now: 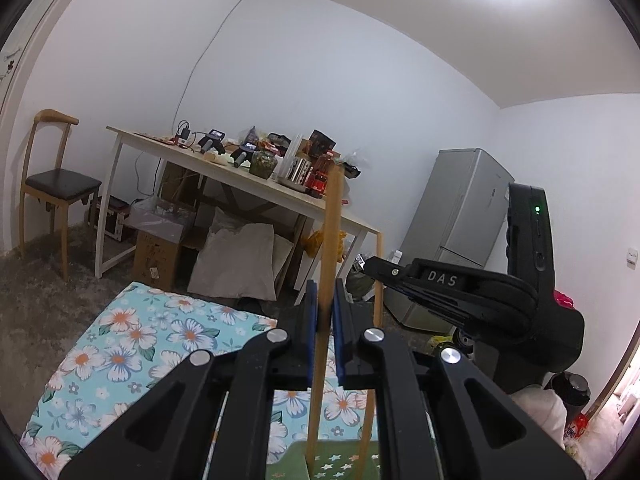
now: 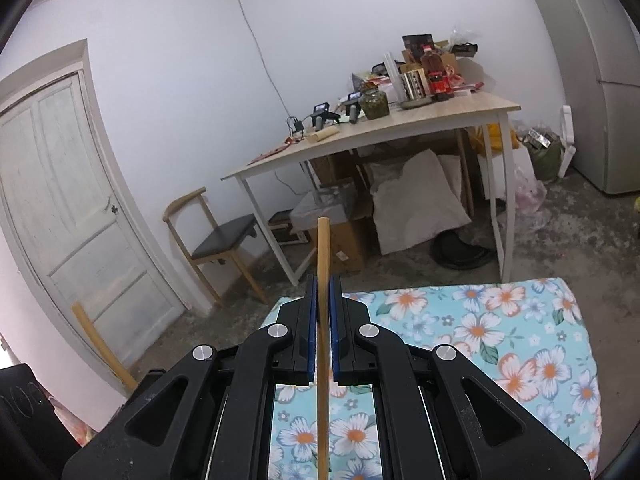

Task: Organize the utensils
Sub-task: 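Lower the left tool's chopstick into the basket and open the fingers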

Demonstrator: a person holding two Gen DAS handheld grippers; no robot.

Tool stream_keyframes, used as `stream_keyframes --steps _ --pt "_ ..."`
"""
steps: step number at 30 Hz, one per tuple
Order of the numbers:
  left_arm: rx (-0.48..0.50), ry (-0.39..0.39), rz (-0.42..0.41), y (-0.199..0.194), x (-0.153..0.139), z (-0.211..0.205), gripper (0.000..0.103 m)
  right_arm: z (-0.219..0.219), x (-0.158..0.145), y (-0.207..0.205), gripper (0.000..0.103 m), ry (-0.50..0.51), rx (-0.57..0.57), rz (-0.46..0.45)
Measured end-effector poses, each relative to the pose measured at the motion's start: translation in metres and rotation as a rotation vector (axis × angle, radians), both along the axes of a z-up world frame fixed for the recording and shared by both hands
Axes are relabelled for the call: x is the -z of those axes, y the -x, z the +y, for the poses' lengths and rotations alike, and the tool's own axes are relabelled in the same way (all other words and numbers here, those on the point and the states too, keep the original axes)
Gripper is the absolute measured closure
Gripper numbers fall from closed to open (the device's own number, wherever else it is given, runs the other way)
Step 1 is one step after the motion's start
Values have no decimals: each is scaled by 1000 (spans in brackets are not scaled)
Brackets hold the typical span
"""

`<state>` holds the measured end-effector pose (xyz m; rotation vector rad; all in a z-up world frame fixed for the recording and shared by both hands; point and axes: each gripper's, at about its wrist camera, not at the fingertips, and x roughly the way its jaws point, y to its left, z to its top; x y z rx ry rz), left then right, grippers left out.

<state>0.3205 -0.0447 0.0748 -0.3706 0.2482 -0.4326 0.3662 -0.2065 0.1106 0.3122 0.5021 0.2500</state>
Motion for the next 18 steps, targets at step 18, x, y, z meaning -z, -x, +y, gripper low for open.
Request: stream_keyframes --steps 18 --pt "-25 13 4 34 -14 23 75 -25 -17 85 91 -43 26 -58"
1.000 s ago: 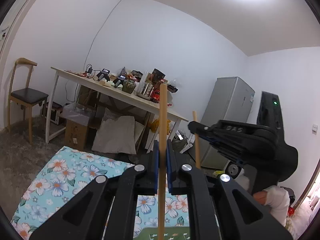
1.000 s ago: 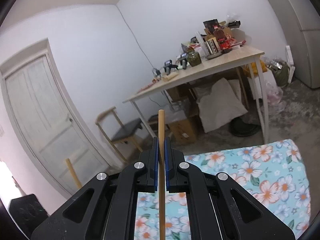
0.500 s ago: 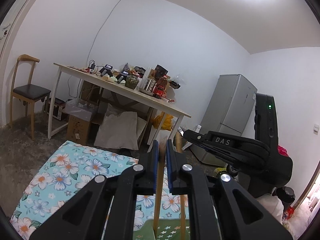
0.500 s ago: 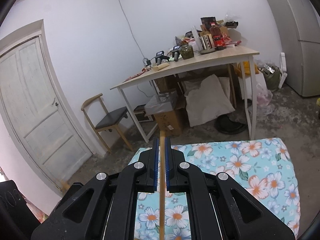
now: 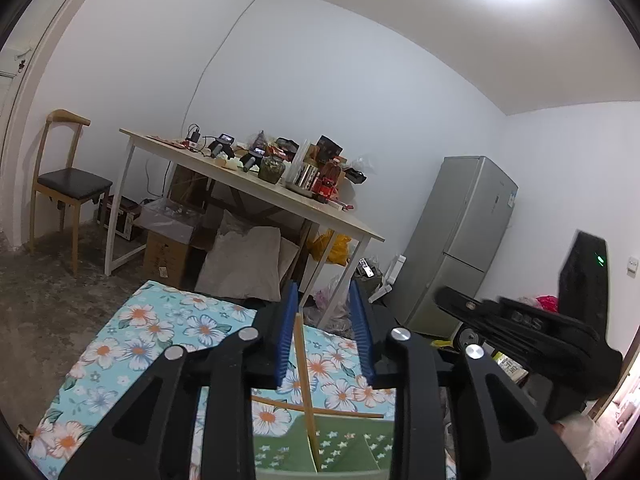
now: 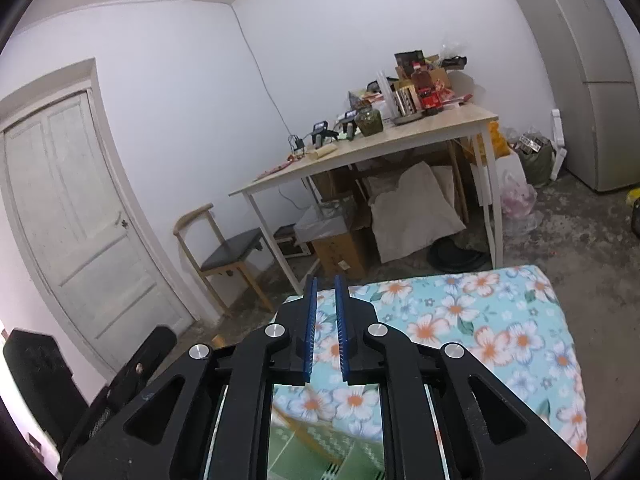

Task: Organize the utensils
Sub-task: 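Lower the left tool's chopstick into the basket and open the fingers, then bring the right tool's chopstick over the green basket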

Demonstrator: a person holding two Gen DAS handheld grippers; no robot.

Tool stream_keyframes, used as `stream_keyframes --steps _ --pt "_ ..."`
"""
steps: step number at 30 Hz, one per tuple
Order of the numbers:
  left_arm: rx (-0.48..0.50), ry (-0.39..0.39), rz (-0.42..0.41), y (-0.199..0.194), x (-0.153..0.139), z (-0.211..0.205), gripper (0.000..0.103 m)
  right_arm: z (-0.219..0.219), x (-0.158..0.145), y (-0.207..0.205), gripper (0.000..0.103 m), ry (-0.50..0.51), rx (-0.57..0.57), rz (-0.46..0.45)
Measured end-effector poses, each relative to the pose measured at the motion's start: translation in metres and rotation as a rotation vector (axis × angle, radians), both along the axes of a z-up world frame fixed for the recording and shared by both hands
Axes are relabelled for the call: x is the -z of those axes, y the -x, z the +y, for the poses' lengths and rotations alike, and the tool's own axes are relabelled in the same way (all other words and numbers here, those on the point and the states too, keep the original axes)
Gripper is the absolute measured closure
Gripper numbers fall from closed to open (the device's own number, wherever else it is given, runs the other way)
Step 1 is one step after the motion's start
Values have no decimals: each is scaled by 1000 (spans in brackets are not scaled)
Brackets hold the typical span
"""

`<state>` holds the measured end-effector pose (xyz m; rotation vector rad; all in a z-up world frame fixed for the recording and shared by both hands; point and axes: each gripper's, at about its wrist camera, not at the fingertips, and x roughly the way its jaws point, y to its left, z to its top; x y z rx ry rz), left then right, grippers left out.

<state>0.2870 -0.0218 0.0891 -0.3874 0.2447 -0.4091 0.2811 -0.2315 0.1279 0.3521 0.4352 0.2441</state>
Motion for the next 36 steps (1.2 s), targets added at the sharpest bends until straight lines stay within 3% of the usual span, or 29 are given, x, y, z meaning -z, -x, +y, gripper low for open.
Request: stream_keyframes --steps 9,14,17,20,22,23,25,29,32,36 --pt "2 -24 12 45 -9 30 67 -3 -1 74 79 47 -4 -43" --pt "2 -74 45 56 1 45 62 -3 -16 69 78 102 -73 -46" --pt "-5 -81 84 56 14 60 60 -1 -32 39 74 157 -179 -4" --pt "-27 -96 127 52 29 80 59 1 -32 -21 70 247 -275 113" --pt "-37 -119 151 51 39 92 58 5 -15 -83 70 302 -376 279" --pt "-43 -131 159 51 44 97 58 7 -9 -100 68 318 -387 317" --pt "-58 -151 180 49 51 108 58 17 19 -153 69 323 -499 477" --pt "-104 -154 231 45 67 130 57 56 82 -228 69 346 -674 685" --pt "-134 -140 268 40 78 144 57 95 127 -255 69 374 -789 811" --pt "-166 -131 302 38 91 157 57 141 166 -253 69 494 -886 864"
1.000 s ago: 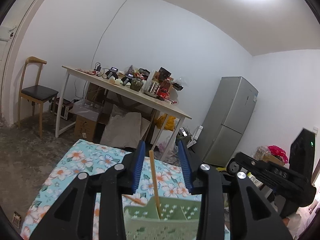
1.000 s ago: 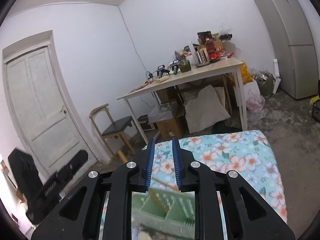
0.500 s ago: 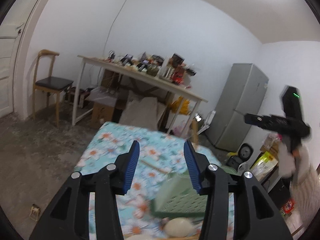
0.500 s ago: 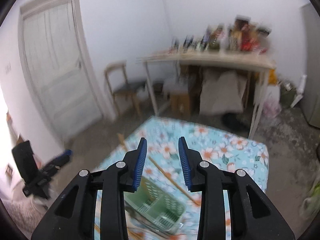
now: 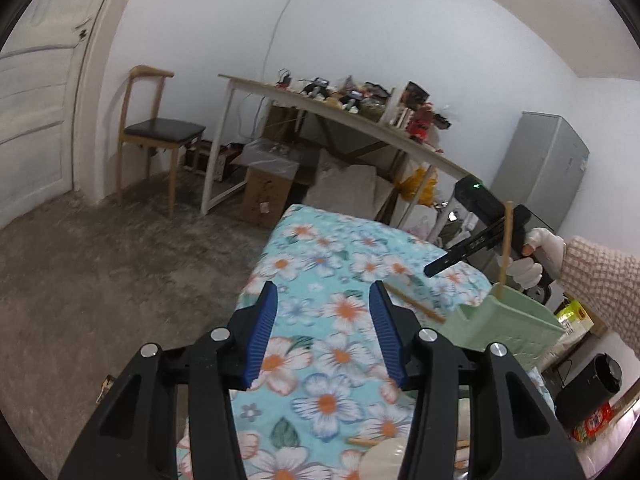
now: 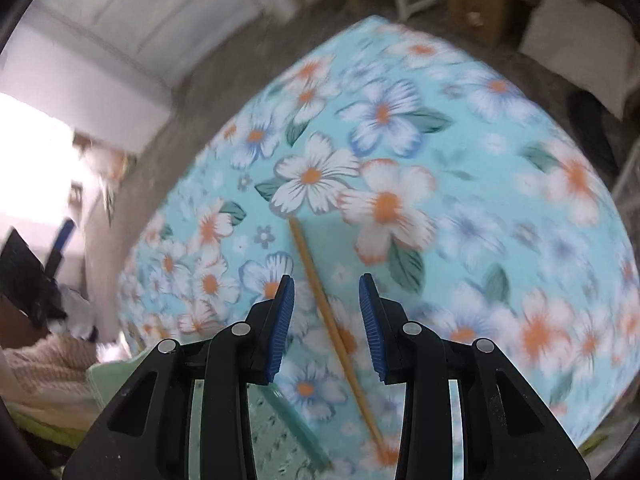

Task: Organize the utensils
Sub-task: 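Bring the right tool's chopstick over the green basket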

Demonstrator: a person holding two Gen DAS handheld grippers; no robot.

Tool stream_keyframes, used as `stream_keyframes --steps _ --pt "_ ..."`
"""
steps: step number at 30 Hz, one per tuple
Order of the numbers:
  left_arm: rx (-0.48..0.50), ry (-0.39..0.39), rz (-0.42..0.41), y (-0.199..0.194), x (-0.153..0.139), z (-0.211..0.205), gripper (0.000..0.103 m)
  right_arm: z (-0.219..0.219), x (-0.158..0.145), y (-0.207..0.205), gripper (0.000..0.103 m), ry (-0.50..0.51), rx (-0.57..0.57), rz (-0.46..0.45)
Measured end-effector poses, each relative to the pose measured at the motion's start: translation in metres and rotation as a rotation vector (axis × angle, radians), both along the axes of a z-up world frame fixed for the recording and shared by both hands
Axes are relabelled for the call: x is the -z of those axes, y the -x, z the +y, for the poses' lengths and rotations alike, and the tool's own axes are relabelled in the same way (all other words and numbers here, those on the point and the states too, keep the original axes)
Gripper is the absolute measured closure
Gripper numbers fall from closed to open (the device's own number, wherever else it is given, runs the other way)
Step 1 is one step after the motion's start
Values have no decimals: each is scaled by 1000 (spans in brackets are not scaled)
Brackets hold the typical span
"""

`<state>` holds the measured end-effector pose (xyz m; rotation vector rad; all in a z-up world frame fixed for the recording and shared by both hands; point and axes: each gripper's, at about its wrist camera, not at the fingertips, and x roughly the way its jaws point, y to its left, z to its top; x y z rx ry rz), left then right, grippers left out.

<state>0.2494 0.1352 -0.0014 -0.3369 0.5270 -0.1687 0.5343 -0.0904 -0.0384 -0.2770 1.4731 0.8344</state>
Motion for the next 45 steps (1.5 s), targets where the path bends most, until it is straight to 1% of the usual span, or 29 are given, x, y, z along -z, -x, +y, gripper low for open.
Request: stream_keyframes --steps 1,4,7,11,13,14,15,16,20,24,26,28,29,31,32,33,34,35,36,38,41,44,45 --pt "-3 3 4 0 2 2 57 10 8 -1 69 11 -36 13" --pt "-12 4 20 -4 9 5 57 28 29 -6 69 45 -76 48" --pt "-12 7 33 -6 16 8 57 38 42 -3 69 64 -110 66" --pt "-19 16 37 -10 19 11 57 46 51 -2 69 74 -122 69" --pt "-22 17 39 -13 19 12 57 51 54 1 75 71 -128 61" --pt "-23 20 41 -13 20 12 57 56 57 0 78 86 -131 51" --pt "-22 23 42 -12 20 10 57 59 60 1 85 100 -134 38" --pt "-22 22 42 -12 20 10 57 61 61 2 97 105 -131 28" --pt "-28 16 36 -11 18 9 57 60 59 5 98 89 -104 -9" --pt "-24 20 28 -9 15 8 57 30 31 -1 98 50 9 -86" --pt "-20 25 24 -7 15 8 57 8 12 -3 98 29 78 -146" --pt "-16 31 17 -4 14 7 57 -22 -19 2 98 3 183 -239" --pt "-12 34 11 -2 12 6 57 -39 -36 8 98 -3 246 -295" --pt "-3 39 -3 2 8 2 57 -65 -65 18 98 -39 344 -374" --pt "1 42 -8 4 6 1 57 -84 -84 32 98 -33 430 -440" --pt "5 46 -13 7 5 0 57 -97 -97 38 98 -57 477 -453" --pt "6 44 -17 9 3 -2 57 -113 -114 55 98 -91 539 -492" --pt "5 40 -19 12 1 -4 57 -119 -124 63 98 -88 567 -523" --pt "5 35 -20 14 0 -6 57 -129 -139 81 99 -110 609 -564" --pt "15 37 -10 19 -1 -9 57 -143 -163 103 99 -159 657 -627" --pt "25 25 6 28 -2 -16 57 -148 -203 141 99 -224 685 -741" --pt "35 13 22 39 -3 -21 57 -143 -229 165 99 -276 681 -818" --pt "36 4 28 41 -2 -22 57 -143 -238 172 99 -317 677 -819"
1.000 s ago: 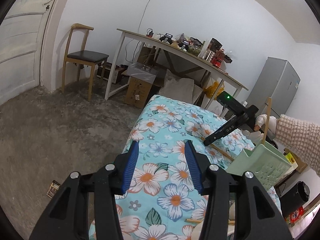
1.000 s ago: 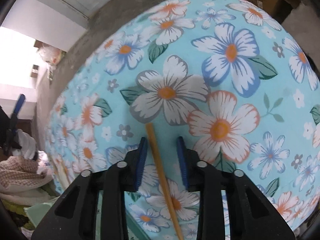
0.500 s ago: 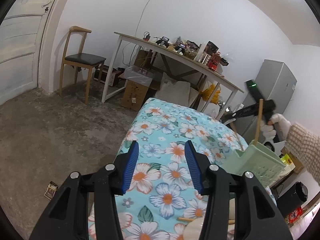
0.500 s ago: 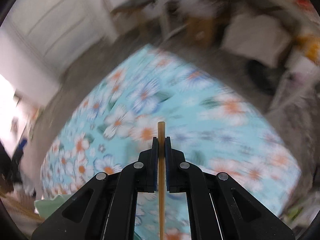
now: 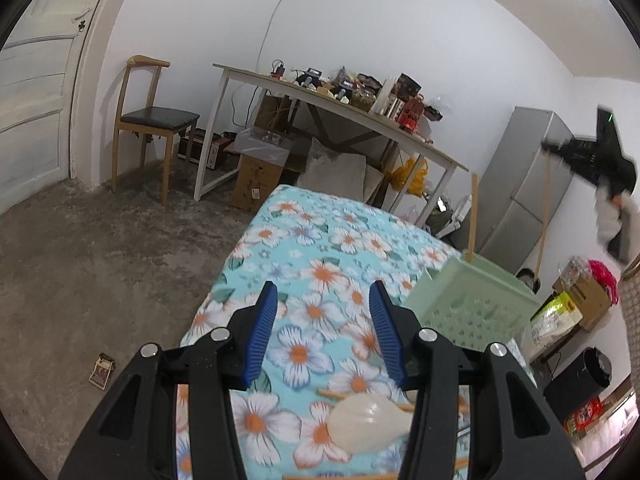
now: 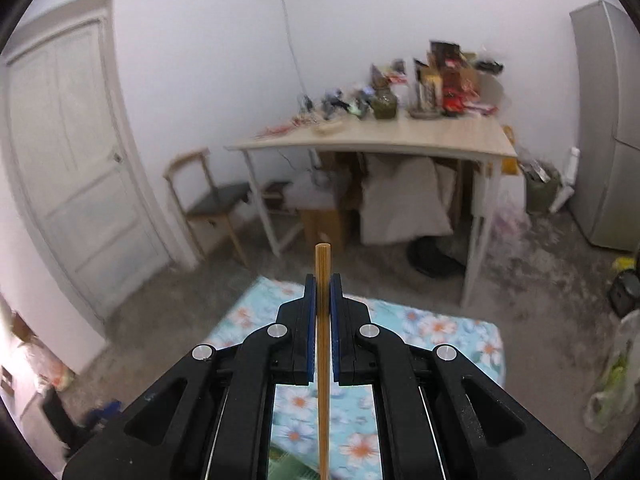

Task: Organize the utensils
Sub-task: 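Bring the right tool's chopstick over the green basket, then lower the chopstick into the basket and open the right tool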

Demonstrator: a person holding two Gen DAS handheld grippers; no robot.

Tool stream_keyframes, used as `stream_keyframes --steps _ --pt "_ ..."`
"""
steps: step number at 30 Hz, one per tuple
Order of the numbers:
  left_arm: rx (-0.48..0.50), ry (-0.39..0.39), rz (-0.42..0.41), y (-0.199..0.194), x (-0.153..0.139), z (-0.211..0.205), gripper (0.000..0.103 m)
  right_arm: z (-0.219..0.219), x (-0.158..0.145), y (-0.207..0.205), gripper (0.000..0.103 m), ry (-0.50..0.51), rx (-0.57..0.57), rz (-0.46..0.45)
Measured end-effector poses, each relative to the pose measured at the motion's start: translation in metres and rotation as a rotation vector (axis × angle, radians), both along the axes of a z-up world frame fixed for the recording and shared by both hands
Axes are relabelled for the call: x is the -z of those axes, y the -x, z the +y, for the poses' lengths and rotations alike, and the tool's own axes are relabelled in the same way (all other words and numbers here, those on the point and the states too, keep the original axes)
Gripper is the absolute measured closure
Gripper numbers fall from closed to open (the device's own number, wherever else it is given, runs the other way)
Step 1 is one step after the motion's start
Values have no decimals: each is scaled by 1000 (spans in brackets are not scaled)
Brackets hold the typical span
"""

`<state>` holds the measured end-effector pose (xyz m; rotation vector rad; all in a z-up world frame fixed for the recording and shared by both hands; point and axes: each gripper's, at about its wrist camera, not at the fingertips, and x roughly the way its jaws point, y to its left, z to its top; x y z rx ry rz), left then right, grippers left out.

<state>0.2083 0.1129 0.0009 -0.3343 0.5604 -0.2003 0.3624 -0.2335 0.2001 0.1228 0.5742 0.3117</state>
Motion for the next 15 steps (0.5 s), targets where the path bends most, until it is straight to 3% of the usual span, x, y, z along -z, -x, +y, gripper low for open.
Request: stream_keyframes --steps 7,15 --pt "9 -9 7 19 4 -13 57 11 -21 13 99 -94 -52 -73" --pt "37 -54 2 26 8 -21 57 32 11 -7 98 -162 -95 -21"
